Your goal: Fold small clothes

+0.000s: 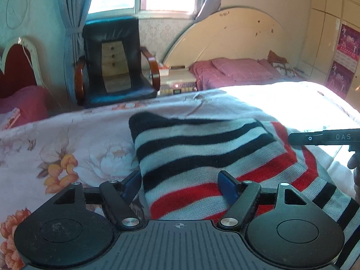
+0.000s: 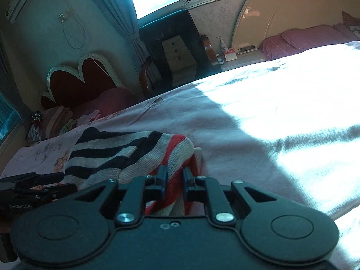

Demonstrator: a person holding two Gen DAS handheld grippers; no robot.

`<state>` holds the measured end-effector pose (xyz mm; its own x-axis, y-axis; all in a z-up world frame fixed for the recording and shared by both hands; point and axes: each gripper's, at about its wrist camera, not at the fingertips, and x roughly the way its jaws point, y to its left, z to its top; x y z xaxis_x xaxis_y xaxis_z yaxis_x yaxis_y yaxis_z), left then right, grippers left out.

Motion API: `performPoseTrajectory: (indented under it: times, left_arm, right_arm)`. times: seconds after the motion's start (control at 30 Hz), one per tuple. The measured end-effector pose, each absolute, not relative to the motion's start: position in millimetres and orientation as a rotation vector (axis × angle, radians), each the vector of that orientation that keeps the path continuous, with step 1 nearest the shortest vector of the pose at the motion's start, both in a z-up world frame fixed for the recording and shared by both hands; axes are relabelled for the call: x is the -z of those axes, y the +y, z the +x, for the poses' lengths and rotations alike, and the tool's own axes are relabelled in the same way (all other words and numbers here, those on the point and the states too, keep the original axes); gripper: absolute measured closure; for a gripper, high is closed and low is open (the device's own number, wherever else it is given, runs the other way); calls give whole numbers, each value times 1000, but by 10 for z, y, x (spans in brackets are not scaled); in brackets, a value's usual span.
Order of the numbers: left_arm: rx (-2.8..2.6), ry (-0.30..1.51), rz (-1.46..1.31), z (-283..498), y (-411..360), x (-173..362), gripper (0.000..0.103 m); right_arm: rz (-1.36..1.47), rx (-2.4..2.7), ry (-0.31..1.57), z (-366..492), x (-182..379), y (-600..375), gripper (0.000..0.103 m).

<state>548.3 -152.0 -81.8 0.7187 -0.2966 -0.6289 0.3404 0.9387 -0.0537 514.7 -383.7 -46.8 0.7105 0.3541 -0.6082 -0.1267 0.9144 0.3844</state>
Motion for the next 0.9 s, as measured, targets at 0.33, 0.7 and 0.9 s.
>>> performPoseTrajectory:
  times: [0.33, 0.7, 0.9]
  left_arm:
    - [485, 760, 41, 5924, -1929, 865, 28]
    - [482, 765, 78, 5854, -1913, 978, 28]
    - [447, 715, 81, 5623, -1804, 742, 28]
  right_arm:
    - [107, -325, 690, 5258, 226, -3346, 81]
    - [9, -277, 732, 5229, 372, -3151, 80]
    - [8, -276, 724, 5096, 145, -3158, 71]
